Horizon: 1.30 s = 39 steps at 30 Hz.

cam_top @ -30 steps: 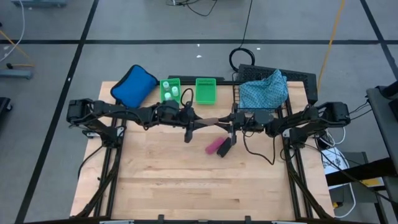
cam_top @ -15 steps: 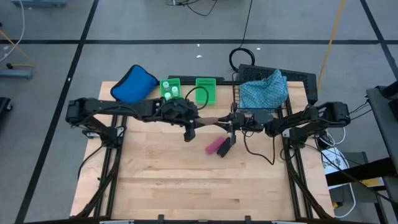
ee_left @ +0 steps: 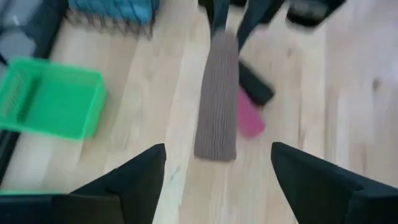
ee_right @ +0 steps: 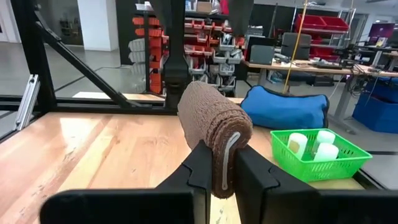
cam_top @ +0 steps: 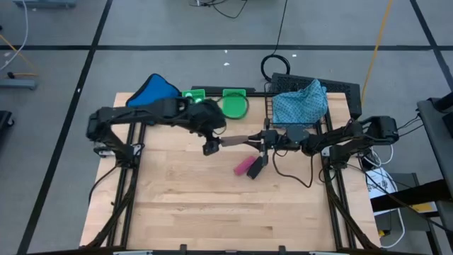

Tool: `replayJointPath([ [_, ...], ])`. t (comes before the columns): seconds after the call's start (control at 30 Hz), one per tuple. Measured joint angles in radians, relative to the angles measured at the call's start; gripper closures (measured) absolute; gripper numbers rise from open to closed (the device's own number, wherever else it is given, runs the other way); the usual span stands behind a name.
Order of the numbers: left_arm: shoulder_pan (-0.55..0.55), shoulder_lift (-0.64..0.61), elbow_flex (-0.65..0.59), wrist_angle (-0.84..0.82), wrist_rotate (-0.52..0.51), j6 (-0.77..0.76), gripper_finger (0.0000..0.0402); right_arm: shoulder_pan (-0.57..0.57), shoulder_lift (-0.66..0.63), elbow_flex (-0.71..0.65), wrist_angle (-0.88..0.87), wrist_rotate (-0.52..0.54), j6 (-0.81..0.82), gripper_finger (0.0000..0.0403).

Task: Pick & place medical supplies in basket/bin
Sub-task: Put the brown bandage into the right green bin

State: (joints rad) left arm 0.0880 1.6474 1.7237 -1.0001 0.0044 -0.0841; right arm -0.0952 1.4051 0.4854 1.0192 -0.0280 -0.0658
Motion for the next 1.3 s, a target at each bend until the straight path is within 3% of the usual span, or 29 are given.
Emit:
replayJointPath([
  [0.3,0.000,0.260,0.245,-0.174,0.004,0.163,0.0108,0.000,0.000,0.000,-0.018,0.004,0.000,0.0376],
  [0.47,0.004,0.317,0.277,-0.175,0.032,0.184,0.0119,0.000,0.000,0.000,-0.029,0.004,0.001,0.0376],
  [0.77,0.025,0.329,0.277,-0.135,0.082,0.183,0.0157,0.000,0.000,0.001,-0.032,0.004,0.001,0.0376],
  [1.3,0.030,0.330,0.270,-0.096,0.094,0.159,0.0282,0.000,0.000,0.001,-0.036,0.001,0.001,0.0376],
])
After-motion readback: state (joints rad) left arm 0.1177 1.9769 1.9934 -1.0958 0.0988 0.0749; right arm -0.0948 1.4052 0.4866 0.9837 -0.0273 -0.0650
